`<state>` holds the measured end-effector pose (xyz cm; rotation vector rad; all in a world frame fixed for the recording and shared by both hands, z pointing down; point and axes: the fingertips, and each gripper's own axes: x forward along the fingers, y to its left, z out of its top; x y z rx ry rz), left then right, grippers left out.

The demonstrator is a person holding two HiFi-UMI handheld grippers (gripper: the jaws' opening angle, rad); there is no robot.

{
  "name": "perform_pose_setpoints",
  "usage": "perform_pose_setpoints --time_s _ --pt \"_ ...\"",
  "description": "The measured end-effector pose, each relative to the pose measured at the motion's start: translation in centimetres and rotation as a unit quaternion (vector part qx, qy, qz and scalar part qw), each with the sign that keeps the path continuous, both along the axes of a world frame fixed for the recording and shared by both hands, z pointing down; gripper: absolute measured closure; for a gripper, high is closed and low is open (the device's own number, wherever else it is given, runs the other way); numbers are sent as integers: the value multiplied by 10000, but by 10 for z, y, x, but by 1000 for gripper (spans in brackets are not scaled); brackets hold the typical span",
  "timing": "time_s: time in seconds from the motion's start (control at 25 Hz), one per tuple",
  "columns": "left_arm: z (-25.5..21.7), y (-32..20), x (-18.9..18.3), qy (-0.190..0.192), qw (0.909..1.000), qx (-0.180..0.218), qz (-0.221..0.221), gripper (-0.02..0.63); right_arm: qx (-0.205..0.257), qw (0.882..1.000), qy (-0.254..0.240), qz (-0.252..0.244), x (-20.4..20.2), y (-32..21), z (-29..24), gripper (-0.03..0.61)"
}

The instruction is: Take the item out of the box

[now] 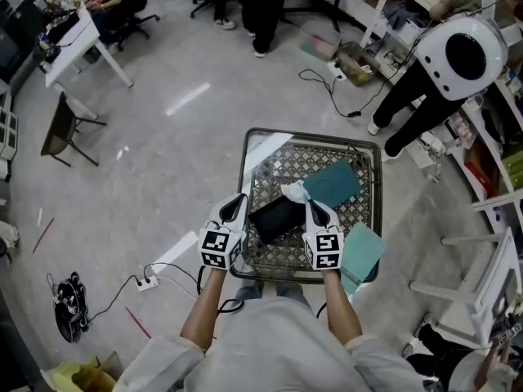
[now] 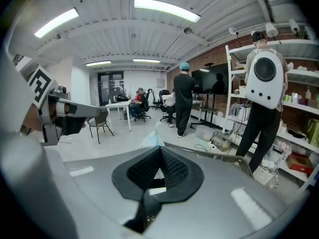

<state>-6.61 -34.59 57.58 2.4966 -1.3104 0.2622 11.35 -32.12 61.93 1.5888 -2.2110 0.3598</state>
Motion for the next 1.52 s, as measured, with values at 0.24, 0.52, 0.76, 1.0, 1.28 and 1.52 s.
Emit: perform_pose_setpoints --time_s 0.24,0.52,0.76,1.0,1.28,1.52 --pt "-33 -13 0 20 9994 344 37 609 437 9990 -43 86 3 -11 -43 578" --pt "-70 -24 10 59 9972 738 83 609 902 9958 -32 158 14 -23 -86 578" --pt "-97 -34 13 92 9949 1003 82 609 1199 9926 -23 211 21 -31 -115 578" --pt "-114 -39 21 140 9926 1198 120 609 1430 9895 -20 211 25 -34 -136 578" --pt "-118 -40 31 177 9920 1238 184 609 1529 9880 28 232 30 -37 -144 578" --pt "-122 -44 33 204 9912 1298 184 609 1543 9877 61 226 32 -41 -146 578"
